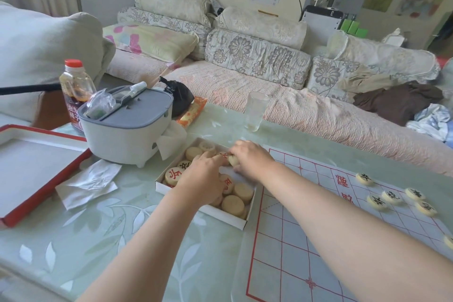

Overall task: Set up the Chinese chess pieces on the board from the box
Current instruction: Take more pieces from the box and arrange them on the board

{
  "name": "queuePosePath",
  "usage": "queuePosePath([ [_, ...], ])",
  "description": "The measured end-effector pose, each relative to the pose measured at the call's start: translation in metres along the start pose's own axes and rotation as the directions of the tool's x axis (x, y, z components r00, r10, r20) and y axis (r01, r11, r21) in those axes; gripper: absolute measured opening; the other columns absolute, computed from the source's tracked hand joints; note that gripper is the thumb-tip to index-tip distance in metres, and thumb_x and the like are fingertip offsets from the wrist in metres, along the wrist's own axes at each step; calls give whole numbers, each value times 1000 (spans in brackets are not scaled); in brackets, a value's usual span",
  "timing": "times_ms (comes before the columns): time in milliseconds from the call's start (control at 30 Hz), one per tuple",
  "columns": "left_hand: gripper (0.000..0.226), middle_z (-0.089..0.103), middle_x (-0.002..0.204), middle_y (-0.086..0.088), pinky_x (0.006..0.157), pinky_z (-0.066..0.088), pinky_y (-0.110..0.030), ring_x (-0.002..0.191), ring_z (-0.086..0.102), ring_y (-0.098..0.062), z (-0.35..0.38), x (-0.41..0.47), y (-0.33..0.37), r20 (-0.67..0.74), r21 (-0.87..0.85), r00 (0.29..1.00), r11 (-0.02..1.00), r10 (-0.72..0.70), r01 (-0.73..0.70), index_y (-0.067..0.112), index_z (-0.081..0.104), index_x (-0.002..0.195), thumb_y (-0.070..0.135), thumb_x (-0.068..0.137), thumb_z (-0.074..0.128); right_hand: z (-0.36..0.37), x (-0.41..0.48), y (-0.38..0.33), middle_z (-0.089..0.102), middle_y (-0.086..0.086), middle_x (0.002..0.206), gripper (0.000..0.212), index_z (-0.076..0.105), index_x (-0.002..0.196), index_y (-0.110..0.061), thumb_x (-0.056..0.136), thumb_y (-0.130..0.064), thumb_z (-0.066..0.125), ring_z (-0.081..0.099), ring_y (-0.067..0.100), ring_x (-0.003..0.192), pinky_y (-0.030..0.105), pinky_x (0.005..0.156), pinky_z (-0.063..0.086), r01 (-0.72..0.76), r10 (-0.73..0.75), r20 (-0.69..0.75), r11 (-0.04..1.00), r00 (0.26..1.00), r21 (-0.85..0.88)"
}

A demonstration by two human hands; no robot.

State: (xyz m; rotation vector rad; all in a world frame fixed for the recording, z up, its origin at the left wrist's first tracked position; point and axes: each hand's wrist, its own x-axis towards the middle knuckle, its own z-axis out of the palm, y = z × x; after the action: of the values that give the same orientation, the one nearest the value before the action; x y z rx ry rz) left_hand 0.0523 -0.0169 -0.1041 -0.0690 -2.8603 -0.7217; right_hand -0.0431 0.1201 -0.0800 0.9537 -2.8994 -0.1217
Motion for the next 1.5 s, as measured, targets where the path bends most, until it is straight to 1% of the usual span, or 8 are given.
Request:
queuePosePath([
  [300, 44, 51, 125, -4, 85, 39, -25, 110, 51, -21, -7, 9, 16, -171, -294, 969, 948, -178, 123, 16, 50, 132, 28, 91, 57, -17, -29, 0, 62, -2, 130, 74, 51, 141, -22, 79, -53, 75, 46, 25, 122, 38, 99, 33, 4, 33, -215, 985, 976, 171],
  [567, 17, 75, 75, 0, 77, 59, -44, 74, 72, -23, -5, -9, 81, 67, -661, 987, 734, -148, 155, 19, 67, 98, 28, 84, 67, -39, -114, 23, 63, -2, 126, 78, 39, 150, -19, 84, -31, 76, 57, 20, 115, 30, 94, 42, -22, 160, -237, 868, 958, 497],
  [733, 17, 71, 67, 3, 77, 59, -40, 63, 67, -20, 16, -29, 129, 155, -720, 984, 671, -92, 176, 17, 67, 95, 21, 80, 73, -37, -178, 49, 63, -13, 117, 85, 42, 148, -24, 76, -32, 86, 56, 5, 100, 1, 79, 34, -121, 282, -170, 776, 944, 619],
  [867, 20, 75, 77, -7, 83, 58, -44, 78, 73, -28, 30, -44, 161, 269, -762, 963, 604, -30, 232, 17, 63, 102, 13, 83, 70, -31, -222, 70, 65, -16, 117, 68, 61, 131, -29, 69, -34, 89, 60, 0, 98, 6, 78, 37, -210, 377, -126, 728, 918, 653],
  [1033, 20, 75, 81, -9, 87, 57, -41, 83, 73, -30, 46, -58, 192, 354, -746, 933, 620, 58, 245, 18, 63, 105, 20, 86, 70, -31, -262, 93, 68, -18, 86, 44, 73, 106, -31, 66, -27, 90, 59, -9, 76, 6, 64, 38, -280, 423, -41, 667, 905, 691],
  [1233, 25, 74, 88, -8, 76, 58, -37, 70, 68, -18, 70, -61, 218, 410, -642, 912, 718, 24, 270, 18, 62, 105, 8, 83, 68, -33, -293, 126, 58, -14, 108, 44, 68, 114, -31, 75, -44, 83, 52, -3, 89, 18, 79, 37, -337, 466, -49, 705, 883, 624],
  [1333, 26, 71, 92, 1, 51, 50, -23, 73, 70, -14, 82, -59, 224, 410, -506, 908, 849, 80, 154, 25, 60, 105, 6, 90, 51, -35, -316, 156, 62, -10, 111, 42, 65, 117, -26, 81, -44, 78, 57, 7, 96, 19, 78, 38, -433, 573, -50, 671, 818, 603],
  [1500, 28, 67, 104, 3, 47, 46, -20, 79, 68, -13, 94, -61, 231, 448, -334, 874, 942, 187, -30, 36, 56, 107, 14, 97, 42, -26, -351, 180, 61, -15, 103, 41, 57, 96, -31, 70, -42, 87, 58, 7, 90, 16, 71, 41, -583, 659, 64, 610, 749, 536],
])
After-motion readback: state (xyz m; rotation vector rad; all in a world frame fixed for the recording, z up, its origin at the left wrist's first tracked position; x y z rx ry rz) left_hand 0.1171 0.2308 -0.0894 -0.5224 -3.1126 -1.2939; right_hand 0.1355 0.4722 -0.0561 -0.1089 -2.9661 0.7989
